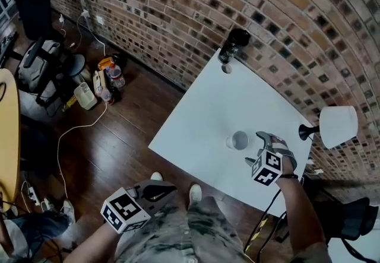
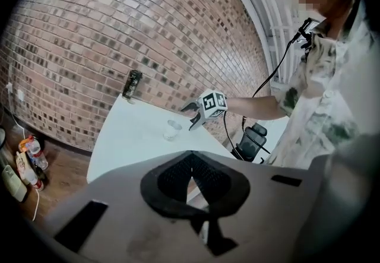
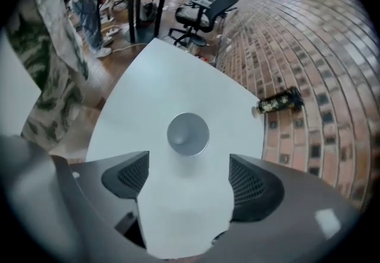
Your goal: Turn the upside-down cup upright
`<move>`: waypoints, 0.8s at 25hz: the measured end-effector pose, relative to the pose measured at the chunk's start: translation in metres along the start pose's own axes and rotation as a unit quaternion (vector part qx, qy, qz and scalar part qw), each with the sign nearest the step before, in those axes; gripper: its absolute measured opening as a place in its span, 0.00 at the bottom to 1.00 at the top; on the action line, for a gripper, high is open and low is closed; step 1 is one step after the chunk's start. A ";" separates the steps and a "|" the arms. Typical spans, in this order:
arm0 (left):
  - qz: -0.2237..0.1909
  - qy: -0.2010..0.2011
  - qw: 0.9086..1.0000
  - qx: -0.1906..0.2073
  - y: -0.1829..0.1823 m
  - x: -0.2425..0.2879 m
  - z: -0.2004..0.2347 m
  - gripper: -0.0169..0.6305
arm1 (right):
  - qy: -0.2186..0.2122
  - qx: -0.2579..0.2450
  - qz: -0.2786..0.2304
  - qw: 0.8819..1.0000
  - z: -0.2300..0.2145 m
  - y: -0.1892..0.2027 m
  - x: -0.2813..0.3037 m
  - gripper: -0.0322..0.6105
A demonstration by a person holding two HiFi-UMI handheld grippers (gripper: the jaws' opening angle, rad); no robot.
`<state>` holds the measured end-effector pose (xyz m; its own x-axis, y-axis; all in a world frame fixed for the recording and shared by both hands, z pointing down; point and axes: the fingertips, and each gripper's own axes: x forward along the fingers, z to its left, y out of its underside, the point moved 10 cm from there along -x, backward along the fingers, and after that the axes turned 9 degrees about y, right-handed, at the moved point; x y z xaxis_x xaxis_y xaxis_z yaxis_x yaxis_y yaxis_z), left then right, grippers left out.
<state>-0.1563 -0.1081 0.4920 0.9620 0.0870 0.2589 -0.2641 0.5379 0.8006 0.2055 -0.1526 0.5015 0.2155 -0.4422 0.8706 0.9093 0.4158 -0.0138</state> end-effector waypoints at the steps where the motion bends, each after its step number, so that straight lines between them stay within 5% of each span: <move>1: 0.005 0.003 1.000 0.005 -0.001 0.003 -0.001 0.04 | 0.003 0.035 -0.007 0.999 0.003 0.008 -0.010 0.69; 6: 0.020 -0.006 0.999 0.038 -0.008 0.021 -0.034 0.04 | 0.009 0.188 -0.070 0.980 0.051 0.054 -0.064 0.65; 11: 0.019 -0.037 0.997 0.063 0.002 0.059 -0.104 0.04 | -0.049 0.336 -0.198 0.920 0.126 0.106 -0.111 0.64; 16: -0.006 -0.082 0.994 0.068 0.034 0.116 -0.216 0.04 | -0.142 0.407 -0.284 0.857 0.214 0.183 -0.160 0.63; 20: -0.013 -0.120 0.991 0.058 0.065 0.146 -0.297 0.04 | -0.140 0.409 -0.316 0.844 0.258 0.239 -0.184 0.63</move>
<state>-0.0128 0.1889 0.4216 0.9282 -0.1348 0.3468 -0.2588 0.4356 0.8621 0.2908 0.2332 0.4649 -0.4170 -0.6236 0.6613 0.2359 0.6284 0.7413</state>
